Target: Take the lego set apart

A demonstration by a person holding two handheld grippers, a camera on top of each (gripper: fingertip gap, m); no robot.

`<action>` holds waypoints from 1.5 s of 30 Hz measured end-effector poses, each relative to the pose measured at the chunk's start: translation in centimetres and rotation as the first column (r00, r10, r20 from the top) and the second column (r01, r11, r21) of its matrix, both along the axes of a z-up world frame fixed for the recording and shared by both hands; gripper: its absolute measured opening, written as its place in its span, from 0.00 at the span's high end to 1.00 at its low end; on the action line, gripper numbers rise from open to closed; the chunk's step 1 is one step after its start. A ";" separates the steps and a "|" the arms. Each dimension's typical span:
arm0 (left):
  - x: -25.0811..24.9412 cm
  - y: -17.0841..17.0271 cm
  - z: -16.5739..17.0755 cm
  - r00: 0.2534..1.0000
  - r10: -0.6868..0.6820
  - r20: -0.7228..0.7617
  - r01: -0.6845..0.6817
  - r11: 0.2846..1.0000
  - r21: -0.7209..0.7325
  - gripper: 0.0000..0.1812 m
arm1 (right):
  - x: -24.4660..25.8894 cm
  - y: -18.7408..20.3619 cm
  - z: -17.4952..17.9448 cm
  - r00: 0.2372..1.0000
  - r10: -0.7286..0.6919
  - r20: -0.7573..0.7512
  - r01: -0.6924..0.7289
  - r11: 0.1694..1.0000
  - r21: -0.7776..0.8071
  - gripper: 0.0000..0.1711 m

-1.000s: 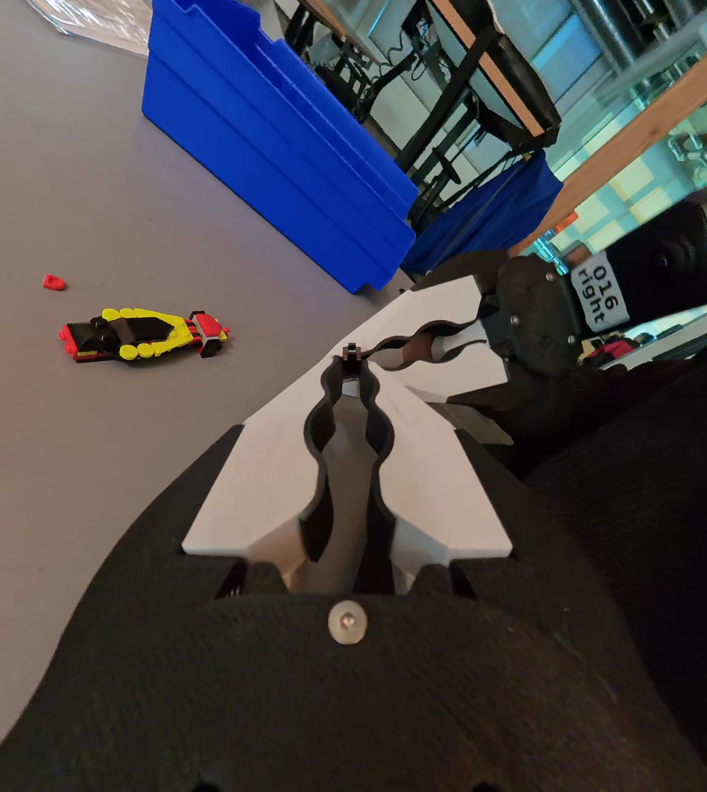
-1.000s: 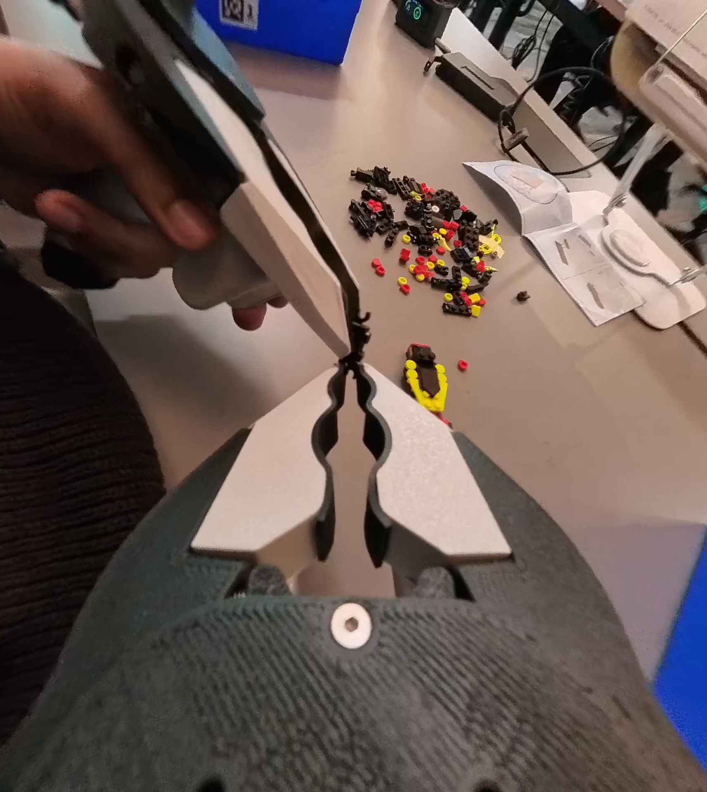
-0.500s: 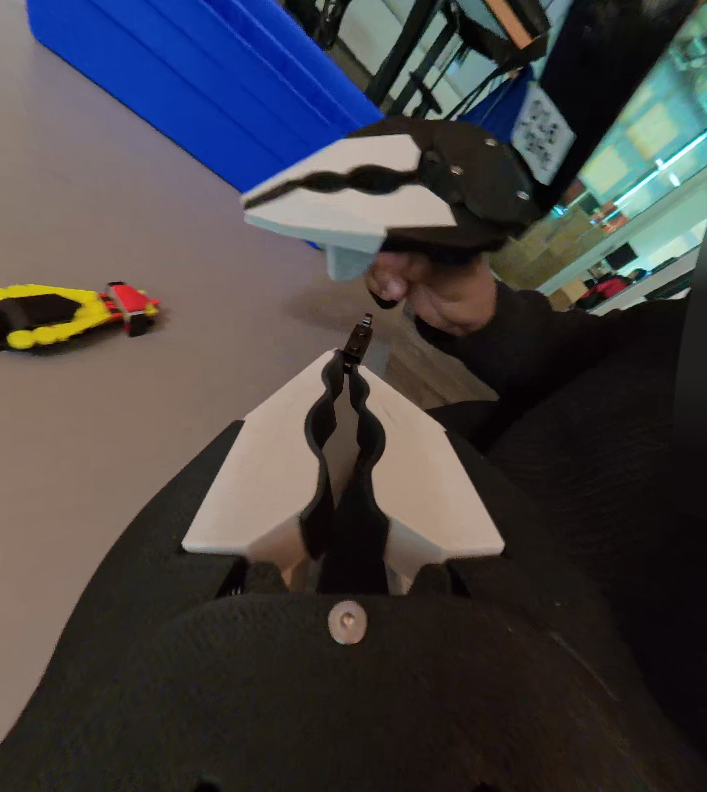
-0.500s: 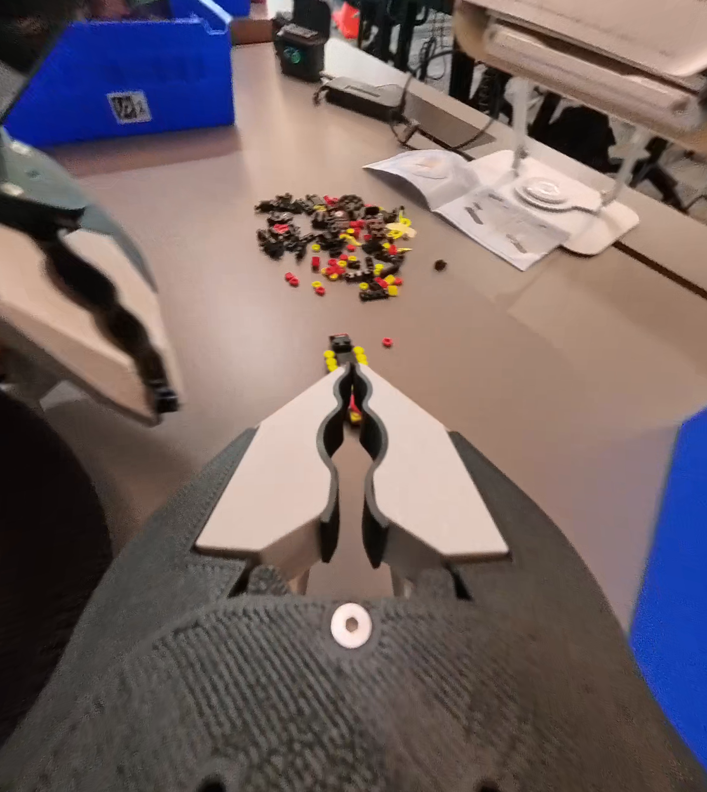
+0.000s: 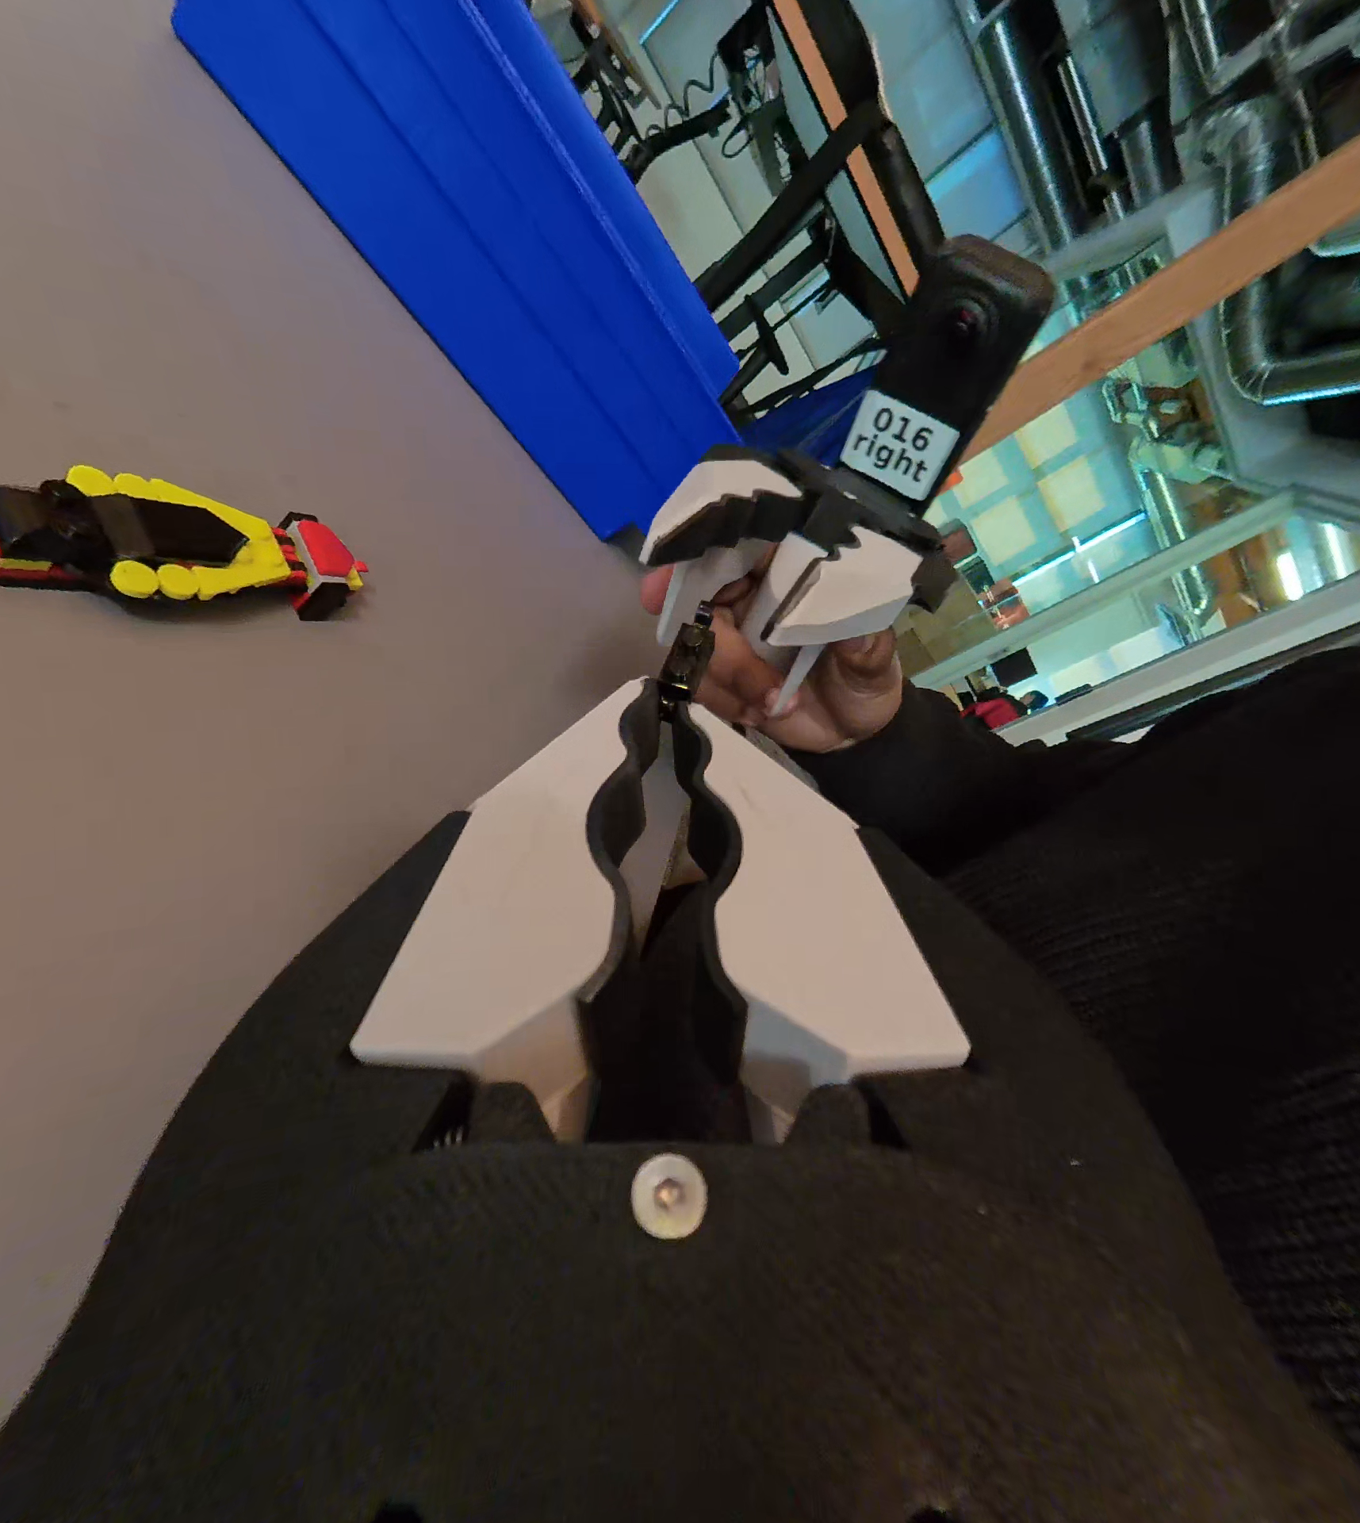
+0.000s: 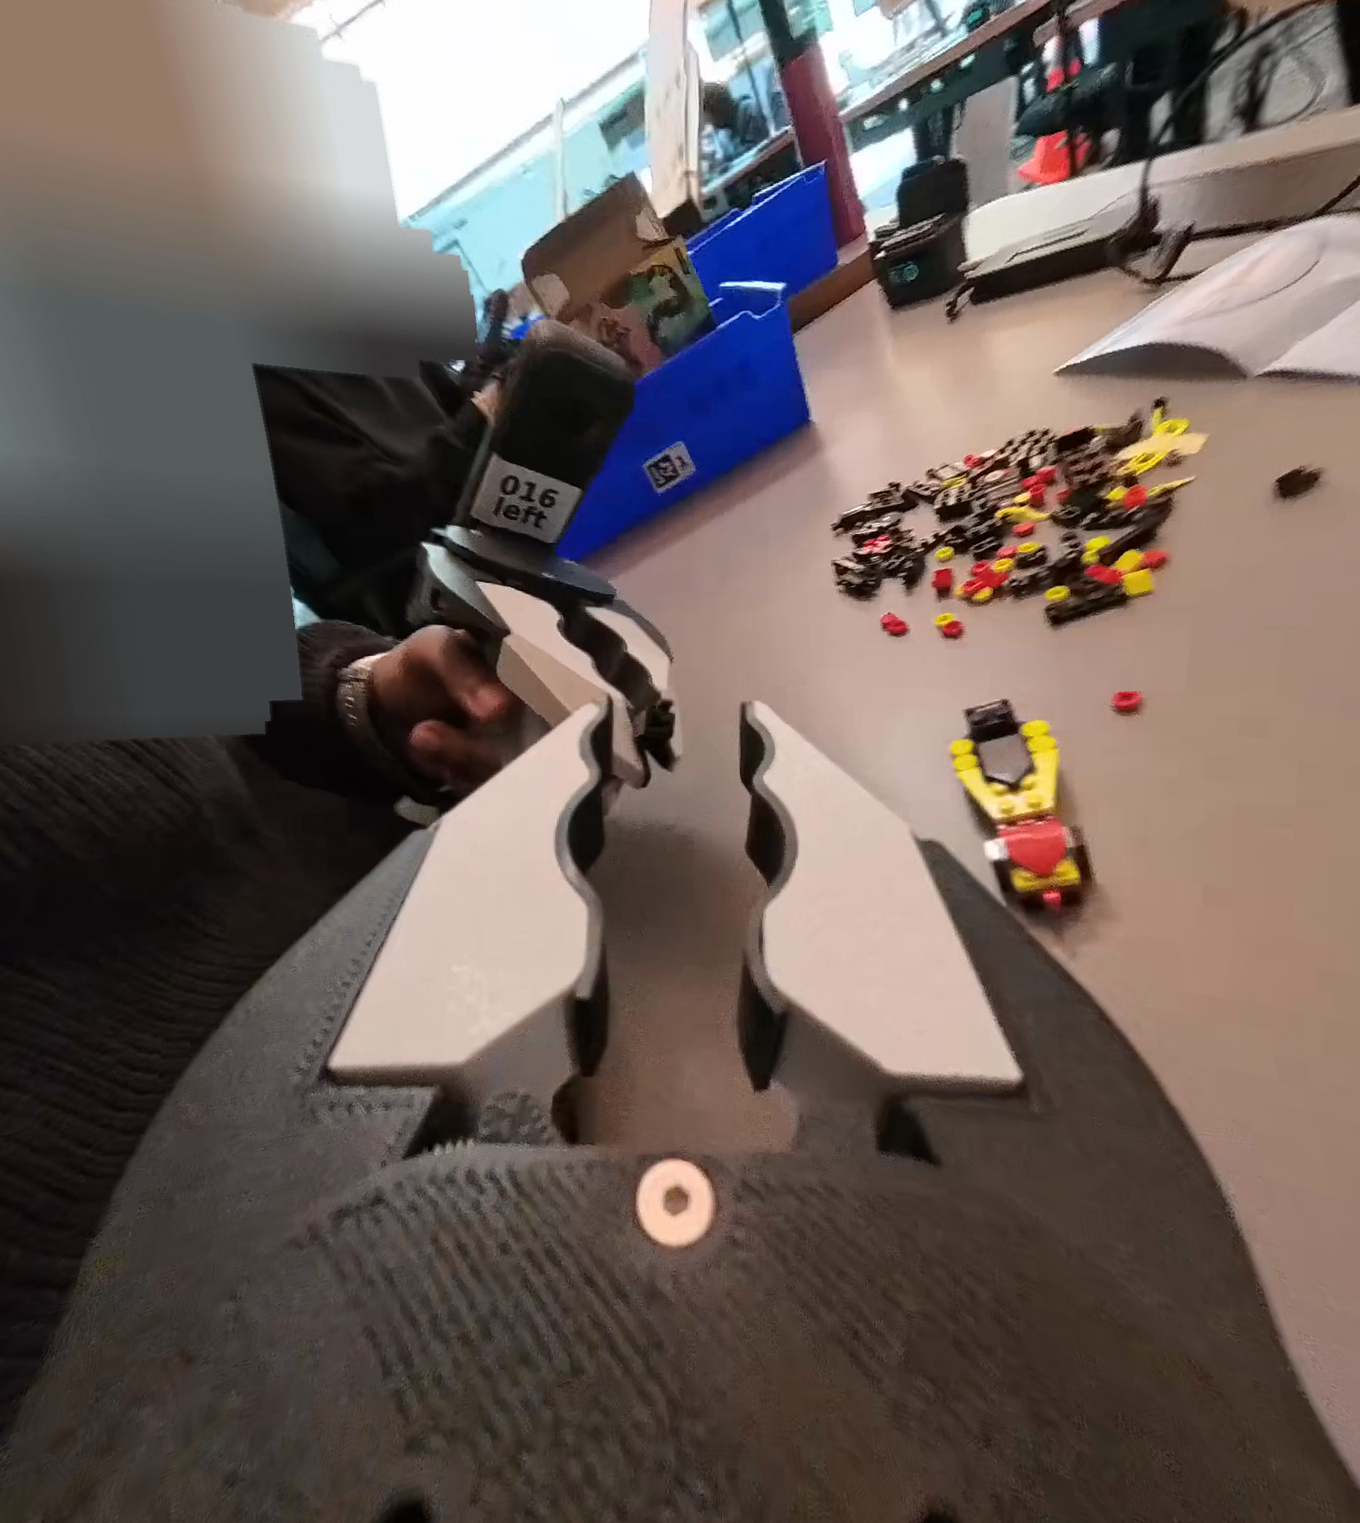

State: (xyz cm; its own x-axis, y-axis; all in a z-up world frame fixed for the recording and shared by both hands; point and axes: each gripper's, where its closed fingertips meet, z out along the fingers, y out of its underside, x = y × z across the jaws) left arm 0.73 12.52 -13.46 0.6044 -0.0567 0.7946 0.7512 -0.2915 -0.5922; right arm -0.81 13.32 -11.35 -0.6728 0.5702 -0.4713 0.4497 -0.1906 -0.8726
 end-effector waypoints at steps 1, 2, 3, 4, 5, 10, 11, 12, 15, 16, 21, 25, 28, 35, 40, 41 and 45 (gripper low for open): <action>0.1 0.0 0.1 1.000 -0.003 0.001 0.003 1.000 0.002 1.00 | 0.1 -0.2 -0.1 1.000 0.019 0.015 -0.019 1.000 -0.018 0.83; 0.1 0.0 0.0 1.000 -0.004 -0.003 0.004 1.000 0.000 1.00 | 0.3 -0.4 -0.4 0.999 0.032 0.030 -0.032 0.999 -0.016 0.83; 0.1 0.1 -0.1 1.000 -0.005 -0.010 0.005 1.000 -0.002 1.00 | 0.4 -0.7 -0.6 0.998 0.047 0.040 -0.047 0.999 -0.007 0.83; 0.2 0.1 -0.1 1.000 -0.010 -0.013 0.010 1.000 -0.001 1.00 | 0.5 -1.0 -0.9 0.997 0.055 0.046 -0.055 0.998 0.005 0.83; 0.3 0.1 -0.1 1.000 -0.011 -0.013 0.011 1.000 0.002 1.00 | 0.5 -1.1 -1.1 0.997 0.055 0.053 -0.056 0.998 0.019 0.85; 0.6 0.2 -0.2 0.999 -0.027 -0.042 0.026 1.000 -0.003 1.00 | 0.7 -1.4 -1.0 0.996 0.068 0.062 -0.067 0.998 -0.017 0.96; 0.7 0.2 -0.1 0.999 -0.029 -0.038 0.029 1.000 0.004 1.00 | 0.7 -1.4 -0.9 0.995 0.074 0.067 -0.072 0.997 -0.035 0.96; 0.7 0.2 0.0 0.999 -0.029 -0.031 0.029 1.000 0.011 1.00 | 0.7 -1.3 -0.8 0.995 0.078 0.069 -0.075 0.996 -0.048 0.96; 0.8 0.3 0.1 0.998 -0.031 -0.052 0.032 0.999 0.018 0.99 | 0.8 -1.4 -0.6 0.994 0.089 0.066 -0.086 0.995 -0.047 0.96; 0.8 0.3 0.1 0.997 -0.030 -0.070 0.032 0.999 0.019 0.99 | 0.8 -1.3 -0.6 0.994 0.091 0.065 -0.088 0.995 -0.043 0.96; 0.3 0.1 0.9 0.977 0.001 -0.212 0.011 0.999 0.053 0.89 | 1.0 -1.0 -0.8 0.986 0.121 0.114 -0.114 0.991 -0.070 0.96; 0.0 0.2 0.2 0.977 0.006 -0.212 -0.003 1.000 0.014 0.98 | 1.0 -0.9 -1.8 0.983 0.120 0.136 -0.119 0.993 -0.014 0.96; 0.0 0.2 -0.1 0.981 -0.003 -0.193 0.003 1.000 0.002 0.98 | 0.9 -0.9 -2.0 0.984 0.112 0.136 -0.111 0.994 -0.012 0.96; 0.7 0.2 0.3 0.991 -0.042 -0.126 0.046 0.998 0.031 0.98 | 0.9 -1.1 -1.1 0.985 0.121 0.125 -0.109 0.990 -0.093 0.96; 1.2 0.2 0.5 0.993 -0.070 -0.092 0.074 0.996 0.047 0.95 | 1.1 -1.4 -0.6 0.979 0.155 0.131 -0.134 0.978 -0.157 0.96; 1.1 0.3 0.4 0.994 -0.066 -0.092 0.070 0.997 0.043 0.94 | 1.2 -1.5 -0.5 0.978 0.159 0.134 -0.137 0.977 -0.163 0.96; 1.3 0.2 0.9 0.994 -0.081 -0.072 0.086 0.994 0.073 0.97 | 1.3 -1.6 -0.4 0.975 0.171 0.142 -0.143 0.972 -0.188 0.96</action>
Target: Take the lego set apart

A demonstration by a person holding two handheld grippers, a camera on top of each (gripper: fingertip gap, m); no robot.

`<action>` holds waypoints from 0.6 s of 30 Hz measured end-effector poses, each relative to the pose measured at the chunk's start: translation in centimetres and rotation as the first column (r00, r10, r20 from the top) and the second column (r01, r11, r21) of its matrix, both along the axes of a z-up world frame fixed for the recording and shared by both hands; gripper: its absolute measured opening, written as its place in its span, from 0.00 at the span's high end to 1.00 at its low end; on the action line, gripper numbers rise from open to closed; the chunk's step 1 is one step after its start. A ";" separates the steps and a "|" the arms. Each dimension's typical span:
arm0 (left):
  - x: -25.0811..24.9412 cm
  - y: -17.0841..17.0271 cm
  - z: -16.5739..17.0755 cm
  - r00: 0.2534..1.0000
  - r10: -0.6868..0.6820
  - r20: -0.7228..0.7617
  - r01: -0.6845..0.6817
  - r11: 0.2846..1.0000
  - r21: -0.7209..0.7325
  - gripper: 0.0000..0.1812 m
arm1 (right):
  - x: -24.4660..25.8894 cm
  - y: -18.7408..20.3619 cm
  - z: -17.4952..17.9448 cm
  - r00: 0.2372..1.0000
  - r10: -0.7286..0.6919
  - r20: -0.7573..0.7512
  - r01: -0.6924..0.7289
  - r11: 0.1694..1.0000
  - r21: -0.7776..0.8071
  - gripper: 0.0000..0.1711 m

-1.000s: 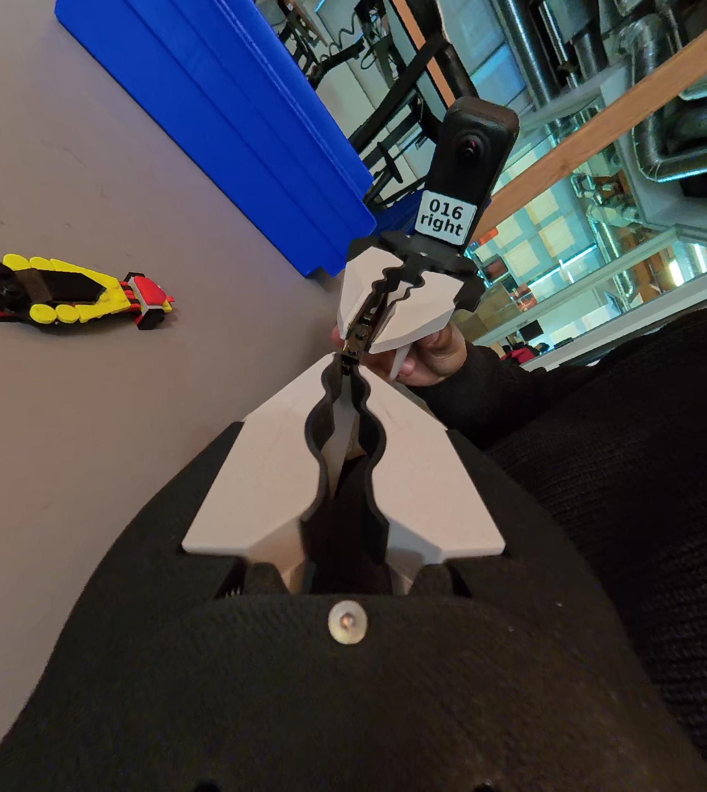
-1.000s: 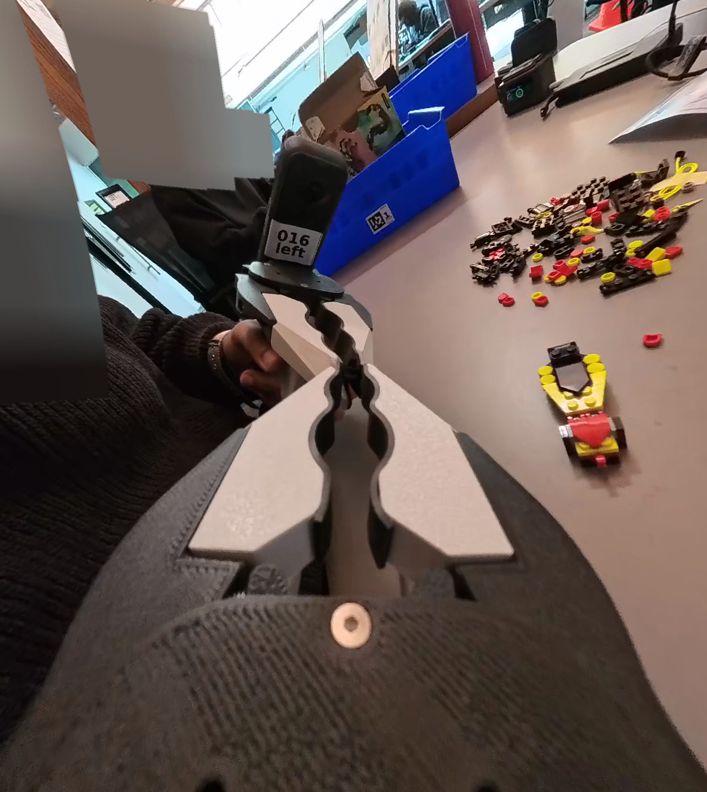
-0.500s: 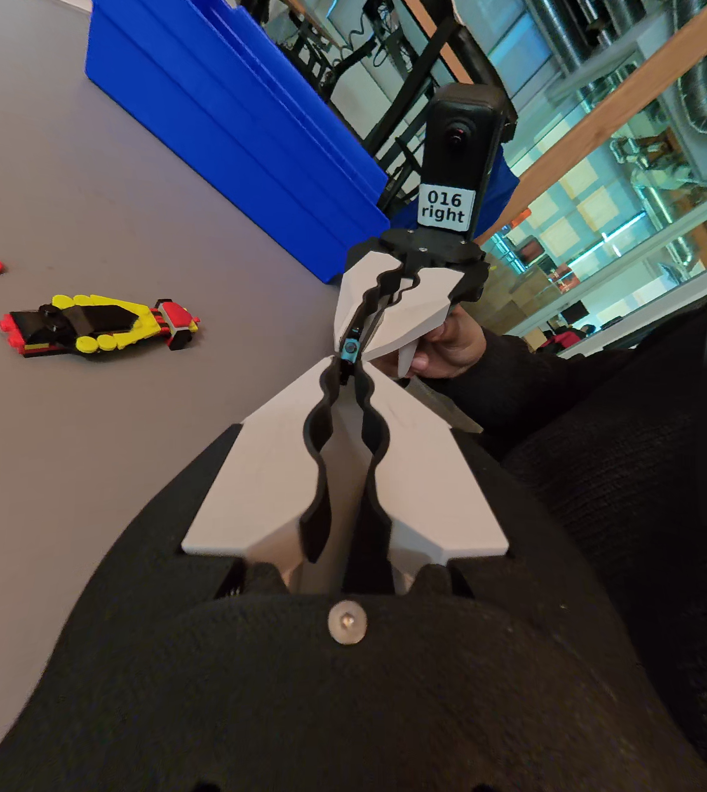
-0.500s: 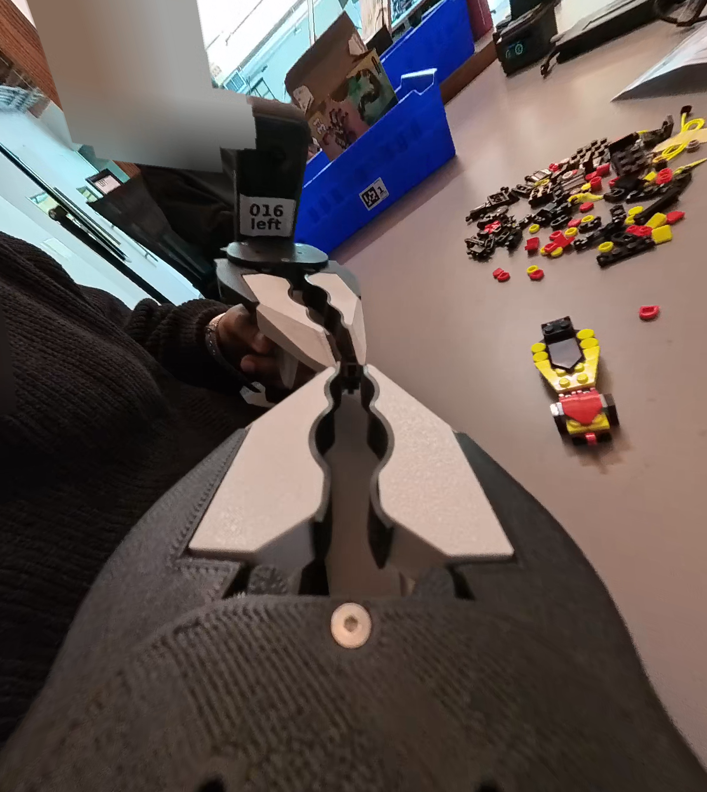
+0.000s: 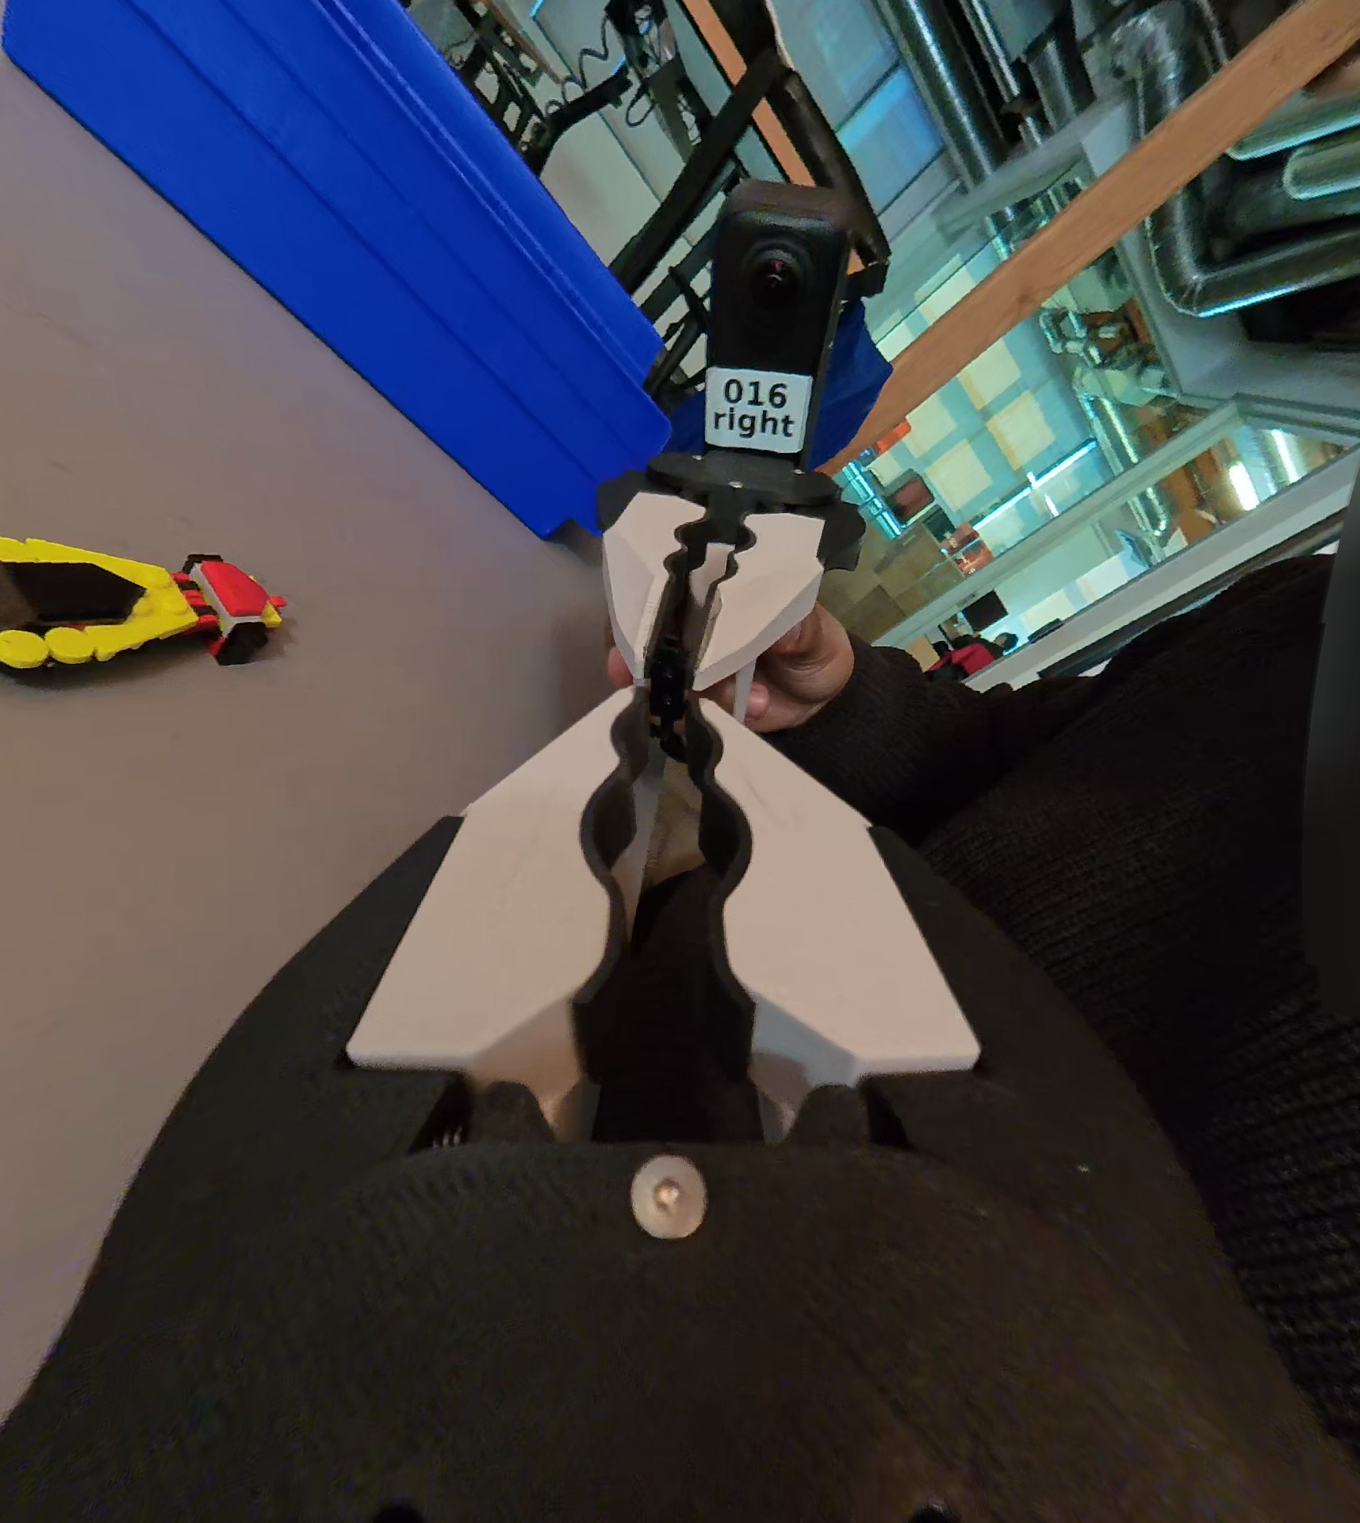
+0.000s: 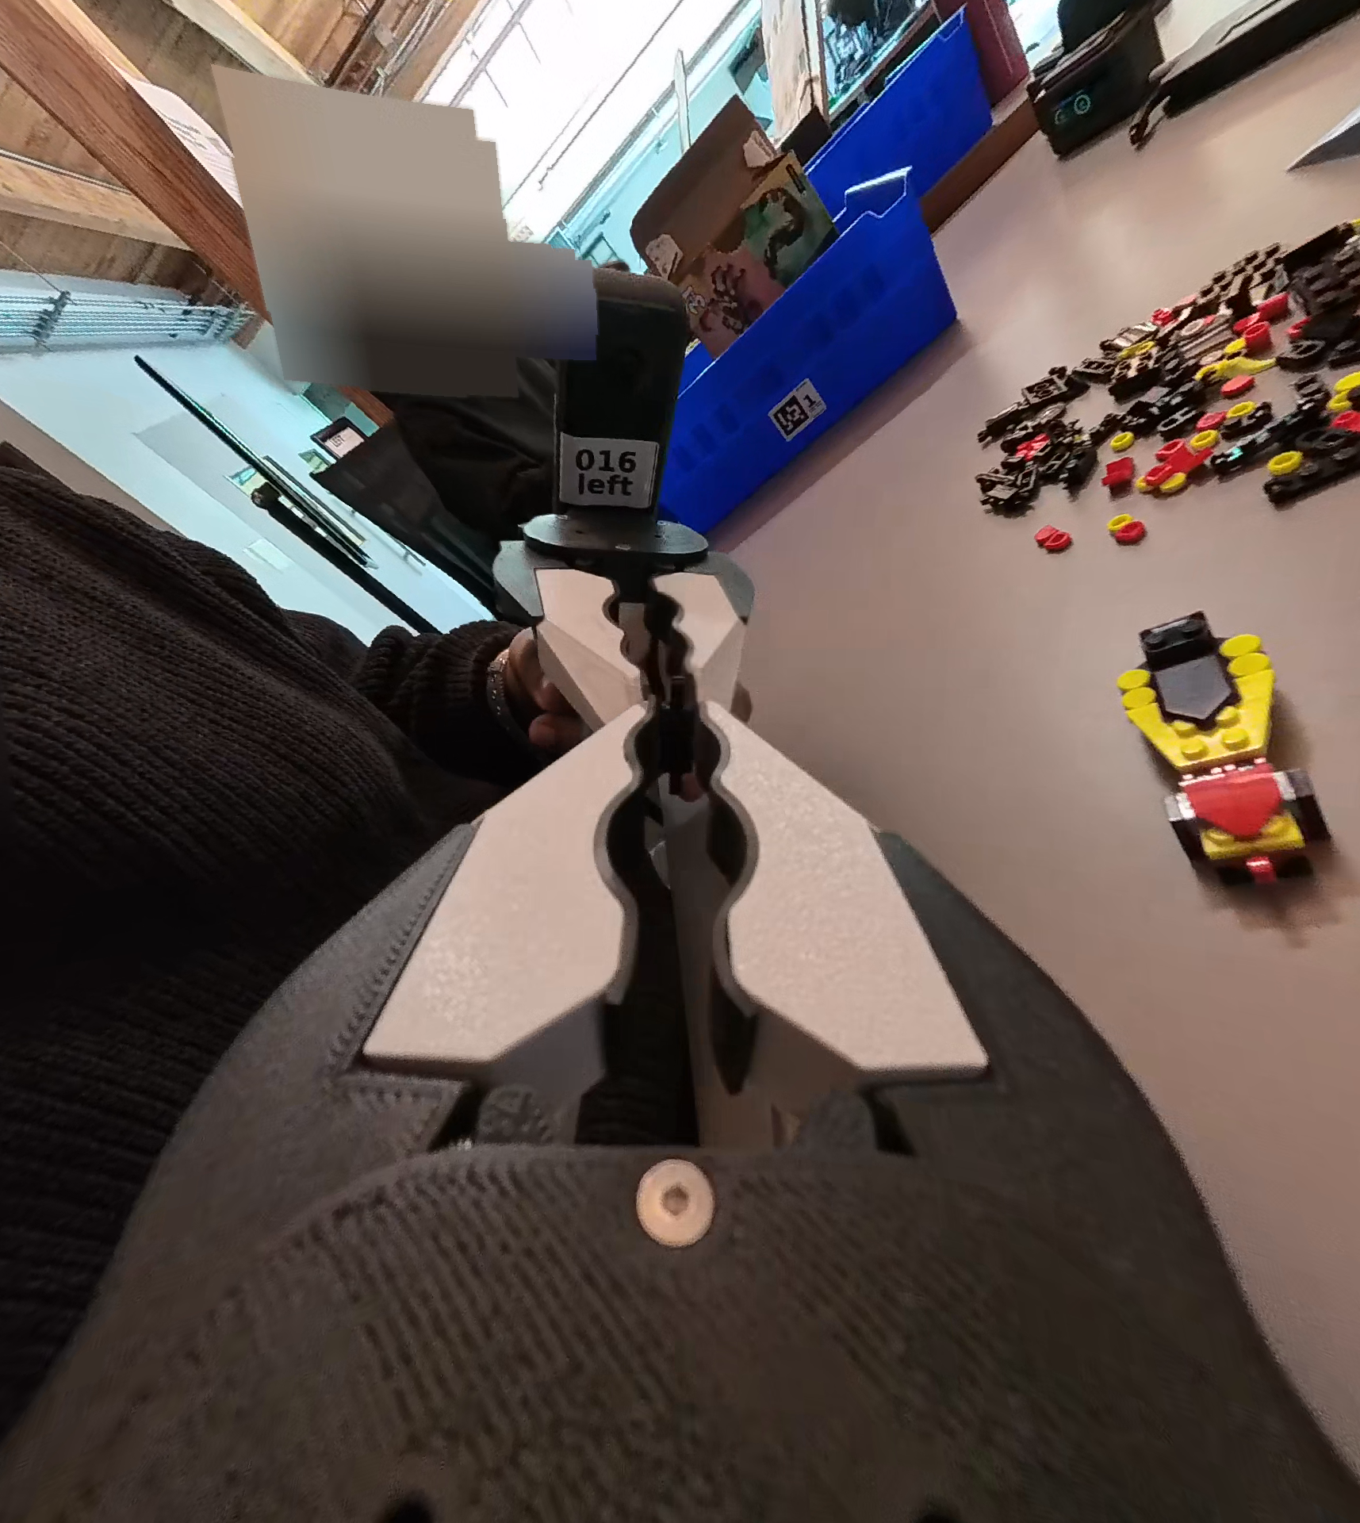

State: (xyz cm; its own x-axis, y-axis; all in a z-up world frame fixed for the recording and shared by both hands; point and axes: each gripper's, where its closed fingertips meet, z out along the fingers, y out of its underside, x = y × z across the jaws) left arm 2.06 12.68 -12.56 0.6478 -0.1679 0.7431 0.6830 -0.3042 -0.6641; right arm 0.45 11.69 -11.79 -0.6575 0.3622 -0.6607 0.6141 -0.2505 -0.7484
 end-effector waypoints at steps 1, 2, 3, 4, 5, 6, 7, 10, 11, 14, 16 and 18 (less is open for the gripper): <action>0.1 0.0 0.1 1.000 -0.006 0.009 0.005 1.000 0.004 0.97 | 0.1 -0.1 0.1 1.000 0.006 -0.001 -0.006 1.000 -0.010 0.96; 0.0 0.0 0.2 1.000 -0.003 0.016 0.003 1.000 0.008 0.97 | 0.0 0.0 0.2 1.000 0.000 -0.001 0.000 1.000 -0.016 0.96; -0.2 0.0 0.2 1.000 0.007 0.025 -0.007 1.000 0.012 0.97 | -0.3 0.3 0.4 1.000 -0.028 -0.010 0.028 0.999 -0.020 0.91; -0.5 -0.1 0.3 0.999 0.021 0.040 -0.022 1.000 0.014 0.97 | -1.0 1.1 0.9 0.996 -0.087 -0.025 0.086 0.996 -0.038 0.77; -0.8 -0.2 0.4 0.998 0.027 0.065 -0.029 0.999 0.022 0.97 | -1.5 2.0 1.8 0.988 -0.149 -0.046 0.145 0.986 -0.080 0.67; -1.0 -0.3 0.6 0.995 0.027 0.100 -0.030 0.999 0.032 0.97 | -1.8 3.1 2.8 0.979 -0.193 -0.067 0.184 0.975 -0.129 0.67; -1.3 -0.3 0.7 0.990 0.034 0.135 -0.040 0.998 0.039 0.97 | -2.1 4.0 3.3 0.971 -0.228 -0.074 0.214 0.964 -0.161 0.66; -2.0 -0.4 0.8 0.983 0.052 0.179 -0.061 0.997 0.048 0.97 | -2.6 5.0 3.1 0.951 -0.287 -0.113 0.279 0.957 -0.083 0.61; -2.1 -0.4 0.8 0.983 0.058 0.175 -0.068 0.997 0.049 0.97 | -3.0 5.1 2.5 0.934 -0.320 -0.157 0.326 0.945 0.010 0.56; -2.2 -0.4 0.7 0.986 0.072 0.153 -0.080 0.996 0.042 0.97 | -4.5 7.0 -0.4 0.823 -0.357 -0.441 0.550 0.692 0.467 0.45; -2.2 -0.4 0.6 0.988 0.074 0.135 -0.079 0.996 0.034 0.97 | -5.0 8.4 -1.0 0.736 -0.286 -0.614 0.670 0.441 0.598 0.61; -2.2 -0.4 0.5 0.990 0.075 0.120 -0.079 0.996 0.029 0.97 | -4.7 7.4 -1.1 0.731 -0.200 -0.653 0.670 0.396 0.628 0.78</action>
